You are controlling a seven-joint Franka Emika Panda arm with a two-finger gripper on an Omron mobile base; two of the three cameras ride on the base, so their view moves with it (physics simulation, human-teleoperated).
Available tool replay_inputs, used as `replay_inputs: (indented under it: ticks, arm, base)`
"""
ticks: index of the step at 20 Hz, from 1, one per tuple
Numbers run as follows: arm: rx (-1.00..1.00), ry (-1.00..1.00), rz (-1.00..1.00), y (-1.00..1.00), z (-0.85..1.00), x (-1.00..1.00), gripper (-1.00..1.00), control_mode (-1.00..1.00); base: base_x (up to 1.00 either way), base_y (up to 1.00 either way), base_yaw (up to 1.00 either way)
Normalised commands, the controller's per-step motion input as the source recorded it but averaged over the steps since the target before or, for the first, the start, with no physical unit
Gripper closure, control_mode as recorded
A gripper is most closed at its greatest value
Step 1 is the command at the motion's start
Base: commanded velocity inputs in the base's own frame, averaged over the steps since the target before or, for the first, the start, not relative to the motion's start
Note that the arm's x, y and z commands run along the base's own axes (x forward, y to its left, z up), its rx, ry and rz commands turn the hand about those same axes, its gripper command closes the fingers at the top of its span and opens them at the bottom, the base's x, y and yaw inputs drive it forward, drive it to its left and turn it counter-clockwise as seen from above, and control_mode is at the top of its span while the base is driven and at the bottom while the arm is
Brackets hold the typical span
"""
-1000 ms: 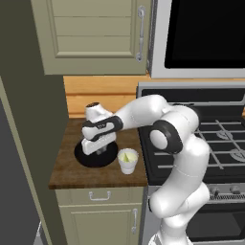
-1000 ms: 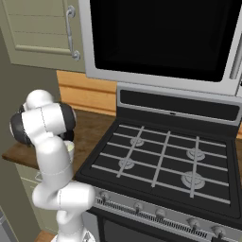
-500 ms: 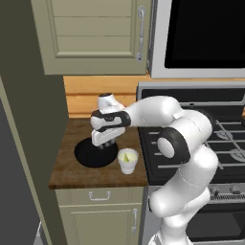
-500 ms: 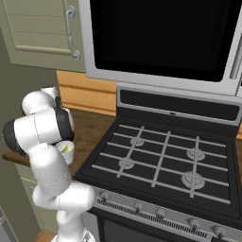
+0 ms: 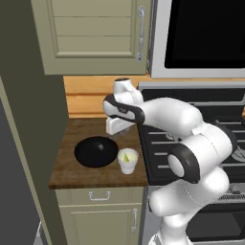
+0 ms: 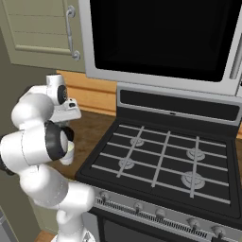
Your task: Grab a lemon wedge from the fridge and one ice cube from the ice bowl, and put them in the glass of lemonade.
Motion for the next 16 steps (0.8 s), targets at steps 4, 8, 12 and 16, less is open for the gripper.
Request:
replay_inputs:
  ticks: [4,8,12,16]
  arm:
    - [0.00,-0.07,0.06,0.05,-0.03,-0.61,1.00,-1.00]
    - [0.00,-0.12,0.03,0.00,-0.14,-0.74,1.00,-1.00]
    - [0.00,-0.05,0.00,-0.10,-0.12,-0.19,1.00,-1.00]
    - [0.00,-0.03,0.00,-0.10,-0.07,-0.05,1.00,-1.00]
  base:
    - [0.00,0.00,0.00]
    - [0.00,0.00,0.00]
    - [0.00,0.00,0.00]
    - [0.00,0.00,0.00]
